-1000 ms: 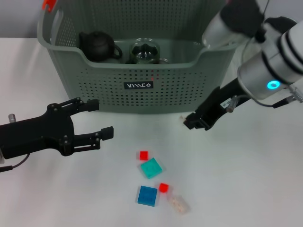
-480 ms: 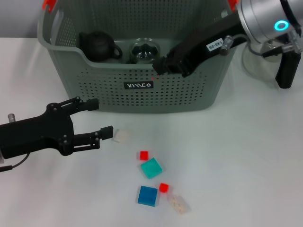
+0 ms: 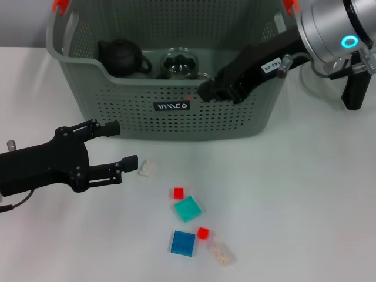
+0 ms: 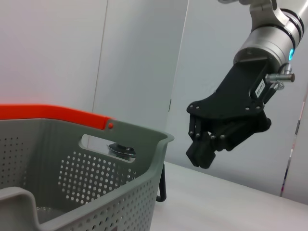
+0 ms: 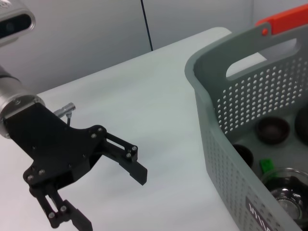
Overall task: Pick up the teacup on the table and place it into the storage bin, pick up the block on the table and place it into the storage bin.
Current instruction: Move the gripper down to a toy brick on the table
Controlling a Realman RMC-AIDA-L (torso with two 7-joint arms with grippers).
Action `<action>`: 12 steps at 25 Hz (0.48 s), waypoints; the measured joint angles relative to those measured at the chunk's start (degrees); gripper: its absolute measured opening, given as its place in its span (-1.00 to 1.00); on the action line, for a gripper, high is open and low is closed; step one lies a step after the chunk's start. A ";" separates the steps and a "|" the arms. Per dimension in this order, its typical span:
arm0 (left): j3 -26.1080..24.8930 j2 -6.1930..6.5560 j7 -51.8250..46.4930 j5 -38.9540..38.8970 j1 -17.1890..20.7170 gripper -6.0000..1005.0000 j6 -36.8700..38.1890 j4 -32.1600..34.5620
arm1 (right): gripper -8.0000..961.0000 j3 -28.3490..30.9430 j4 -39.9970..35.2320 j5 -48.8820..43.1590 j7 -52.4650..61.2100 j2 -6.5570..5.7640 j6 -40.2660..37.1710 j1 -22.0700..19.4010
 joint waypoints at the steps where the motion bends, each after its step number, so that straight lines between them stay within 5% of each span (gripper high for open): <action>1: 0.00 0.01 0.11 0.01 0.01 0.71 0.00 -0.04 | -0.91 0.28 0.00 0.21 -0.64 0.05 0.01 -0.34; 6: -0.04 -0.13 0.24 0.04 0.17 0.71 0.04 -0.06 | -0.89 2.40 0.00 3.84 -5.14 0.47 1.07 -2.64; 12: -0.39 -0.23 0.23 -0.13 0.65 0.71 0.07 -0.08 | -0.46 2.94 0.05 12.23 -12.44 0.51 5.81 -6.92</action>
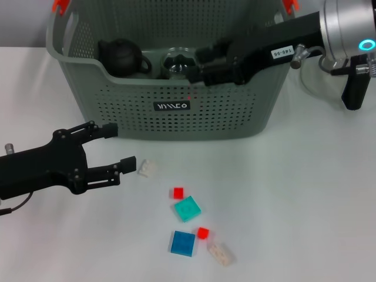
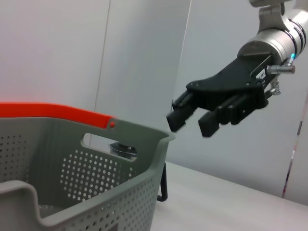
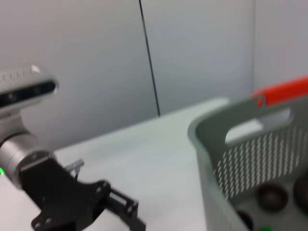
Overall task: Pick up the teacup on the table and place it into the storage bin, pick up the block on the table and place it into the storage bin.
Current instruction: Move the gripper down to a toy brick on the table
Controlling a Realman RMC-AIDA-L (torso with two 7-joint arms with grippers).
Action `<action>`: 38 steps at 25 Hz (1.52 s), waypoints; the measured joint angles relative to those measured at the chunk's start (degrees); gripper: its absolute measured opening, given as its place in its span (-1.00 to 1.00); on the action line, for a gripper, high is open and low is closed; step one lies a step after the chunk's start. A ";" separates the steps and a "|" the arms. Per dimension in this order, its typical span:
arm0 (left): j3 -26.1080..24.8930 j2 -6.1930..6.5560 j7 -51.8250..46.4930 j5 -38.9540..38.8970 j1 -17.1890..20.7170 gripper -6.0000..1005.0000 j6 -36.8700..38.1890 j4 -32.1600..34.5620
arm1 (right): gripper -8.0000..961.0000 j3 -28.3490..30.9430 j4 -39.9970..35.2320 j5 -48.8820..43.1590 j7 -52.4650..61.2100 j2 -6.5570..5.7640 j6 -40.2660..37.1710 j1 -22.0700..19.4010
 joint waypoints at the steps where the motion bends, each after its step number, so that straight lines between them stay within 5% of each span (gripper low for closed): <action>1: -0.15 0.00 -0.02 -0.11 0.02 0.71 0.00 -0.02 | -0.36 -0.05 0.19 0.69 -1.07 0.06 0.74 -0.52; 10: -5.17 -0.12 -0.16 -0.85 -0.41 0.71 -0.46 -2.51 | 0.54 -1.43 10.34 11.43 -14.76 0.20 9.58 -2.76; 19: -5.72 -0.20 0.28 -3.08 -0.40 0.71 0.32 -3.24 | 0.97 -1.38 15.30 16.26 -21.28 0.09 8.92 -4.65; 31: 1.24 0.06 1.27 1.99 -2.57 0.71 1.26 -0.70 | 0.97 1.98 17.11 15.15 -25.11 -4.19 -6.66 -8.35; 38: 7.91 0.37 -9.86 10.29 -5.80 0.71 -2.01 5.88 | 0.97 9.29 17.91 15.16 -31.85 -4.13 -8.03 -9.84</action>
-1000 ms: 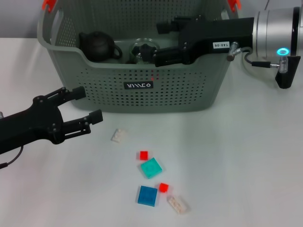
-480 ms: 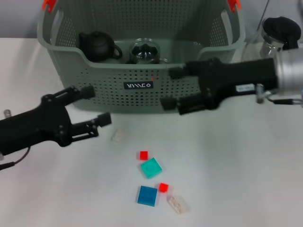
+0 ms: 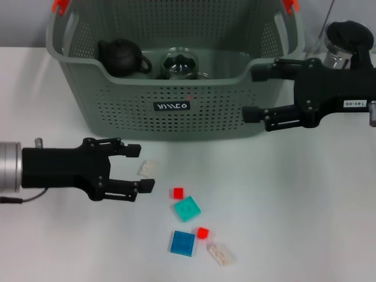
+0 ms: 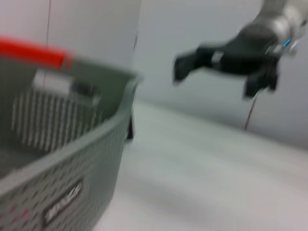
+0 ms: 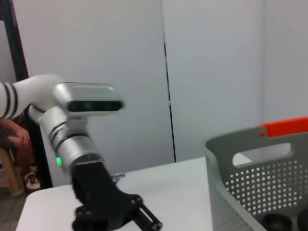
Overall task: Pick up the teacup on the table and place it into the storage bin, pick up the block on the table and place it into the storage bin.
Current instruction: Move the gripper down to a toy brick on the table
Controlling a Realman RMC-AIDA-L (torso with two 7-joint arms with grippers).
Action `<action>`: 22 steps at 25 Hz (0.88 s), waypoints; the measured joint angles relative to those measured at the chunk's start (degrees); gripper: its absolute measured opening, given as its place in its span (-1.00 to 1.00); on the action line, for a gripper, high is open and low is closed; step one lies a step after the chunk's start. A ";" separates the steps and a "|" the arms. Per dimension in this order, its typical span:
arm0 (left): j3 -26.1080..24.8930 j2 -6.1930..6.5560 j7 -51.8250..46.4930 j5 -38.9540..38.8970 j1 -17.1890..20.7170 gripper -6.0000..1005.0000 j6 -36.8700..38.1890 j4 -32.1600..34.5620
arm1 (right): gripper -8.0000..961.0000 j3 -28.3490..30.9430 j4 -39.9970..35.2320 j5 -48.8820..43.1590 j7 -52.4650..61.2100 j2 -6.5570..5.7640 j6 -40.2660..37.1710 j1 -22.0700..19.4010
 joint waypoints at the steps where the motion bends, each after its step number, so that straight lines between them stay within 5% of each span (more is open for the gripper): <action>1: 1.24 0.11 -4.89 1.34 -0.55 0.71 0.00 3.38 | 0.97 0.06 -0.04 0.00 -0.08 0.11 -0.45 -0.12; 12: 12.52 -0.51 -23.61 9.39 -1.35 0.71 2.05 21.58 | 0.97 0.67 -0.31 0.00 0.38 -0.01 -1.05 -0.42; 22: 23.99 -0.56 -39.60 18.53 -5.54 0.71 2.77 26.94 | 0.97 0.49 -0.61 0.00 4.42 -1.93 -1.37 0.34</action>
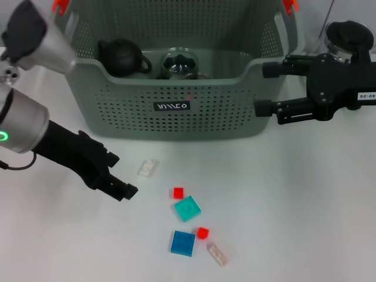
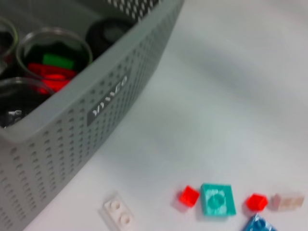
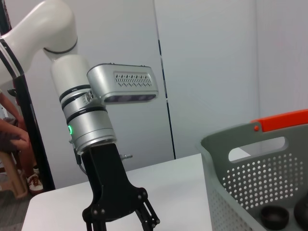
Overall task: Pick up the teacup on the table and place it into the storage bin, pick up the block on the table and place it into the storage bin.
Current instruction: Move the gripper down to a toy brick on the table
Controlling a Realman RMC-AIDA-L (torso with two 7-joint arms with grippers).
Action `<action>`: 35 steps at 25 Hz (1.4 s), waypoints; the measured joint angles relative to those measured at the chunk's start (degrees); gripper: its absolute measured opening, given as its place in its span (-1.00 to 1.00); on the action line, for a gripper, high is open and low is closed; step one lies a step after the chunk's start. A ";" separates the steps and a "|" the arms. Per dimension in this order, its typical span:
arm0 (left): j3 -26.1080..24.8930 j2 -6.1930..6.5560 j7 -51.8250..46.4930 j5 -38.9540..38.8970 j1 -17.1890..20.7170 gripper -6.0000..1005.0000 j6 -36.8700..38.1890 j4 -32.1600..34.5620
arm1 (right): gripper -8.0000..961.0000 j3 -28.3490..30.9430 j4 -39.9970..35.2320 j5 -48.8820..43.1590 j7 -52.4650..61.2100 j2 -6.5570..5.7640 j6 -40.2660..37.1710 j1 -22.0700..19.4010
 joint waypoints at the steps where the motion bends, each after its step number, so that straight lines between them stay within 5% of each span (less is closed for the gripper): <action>1: 1.45 -0.06 -0.06 0.70 -0.17 0.71 0.15 0.46 | 0.97 0.01 0.00 0.00 0.09 -0.13 0.00 0.07; 15: 9.61 -0.38 11.96 1.13 -0.40 0.71 -2.74 0.79 | 0.97 0.16 0.50 0.00 0.07 0.14 0.55 0.06; 35: 20.82 -0.15 27.87 7.06 -4.54 0.71 -15.56 -8.61 | 0.97 0.37 4.41 0.01 0.25 0.71 0.96 0.45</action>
